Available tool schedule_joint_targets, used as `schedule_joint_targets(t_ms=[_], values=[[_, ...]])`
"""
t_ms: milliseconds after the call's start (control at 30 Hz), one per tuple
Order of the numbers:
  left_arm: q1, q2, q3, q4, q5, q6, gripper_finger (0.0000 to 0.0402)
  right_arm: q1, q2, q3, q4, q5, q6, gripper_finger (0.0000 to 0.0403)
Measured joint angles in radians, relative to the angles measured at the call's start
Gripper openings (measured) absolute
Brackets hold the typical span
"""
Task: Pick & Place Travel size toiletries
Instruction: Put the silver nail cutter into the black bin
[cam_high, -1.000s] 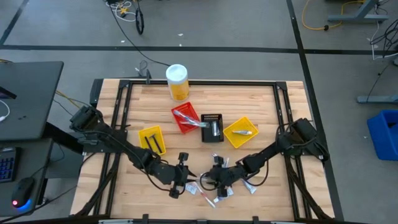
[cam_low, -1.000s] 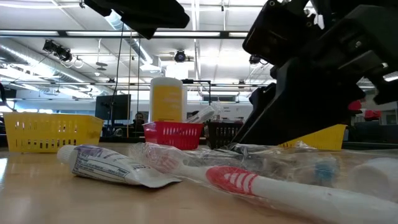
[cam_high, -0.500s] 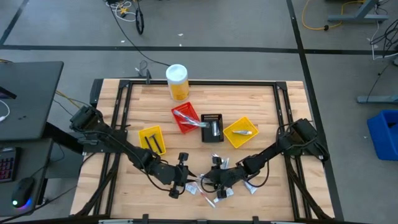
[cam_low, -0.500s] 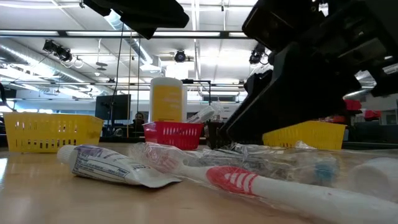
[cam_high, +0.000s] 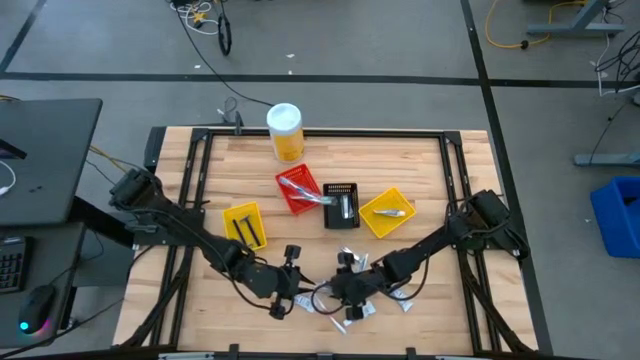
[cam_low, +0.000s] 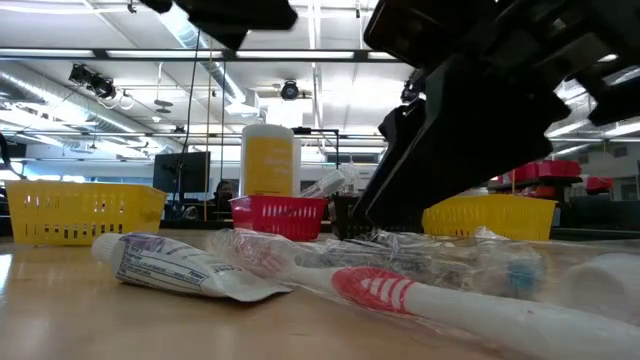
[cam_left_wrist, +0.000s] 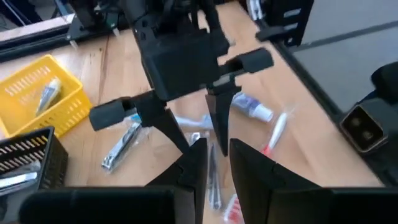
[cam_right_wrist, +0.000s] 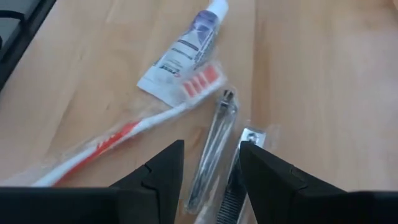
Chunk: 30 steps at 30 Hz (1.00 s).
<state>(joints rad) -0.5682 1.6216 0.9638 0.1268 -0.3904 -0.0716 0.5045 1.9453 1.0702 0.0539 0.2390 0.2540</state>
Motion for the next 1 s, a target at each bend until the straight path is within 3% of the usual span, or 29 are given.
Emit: schedule_joint_targets(t_ms=[233,500,700,867,1000], values=[[-0.004,-0.101,0.001,-0.226,-0.053,-0.053,0.0076,0.001,0.000,0.000,0.001,-0.034,0.028,0.0165],[0.001,-0.156,0.000,-0.352,-0.060,0.002,0.0076,-0.002,0.017,0.001,-0.010,-0.034,0.026,0.0165],[0.079,-0.329,-0.001,-0.493,-0.038,0.022,0.0076,-0.011,0.040,0.001,-0.025,-0.064,0.025,0.0165],[0.130,-0.429,0.000,-0.511,-0.026,0.024,0.0074,-0.030,0.055,0.004,-0.053,-0.071,0.025,0.0159],[0.132,-0.436,-0.053,-0.433,-0.018,0.025,0.0071,-0.044,0.055,0.005,-0.061,-0.068,0.020,0.0127]])
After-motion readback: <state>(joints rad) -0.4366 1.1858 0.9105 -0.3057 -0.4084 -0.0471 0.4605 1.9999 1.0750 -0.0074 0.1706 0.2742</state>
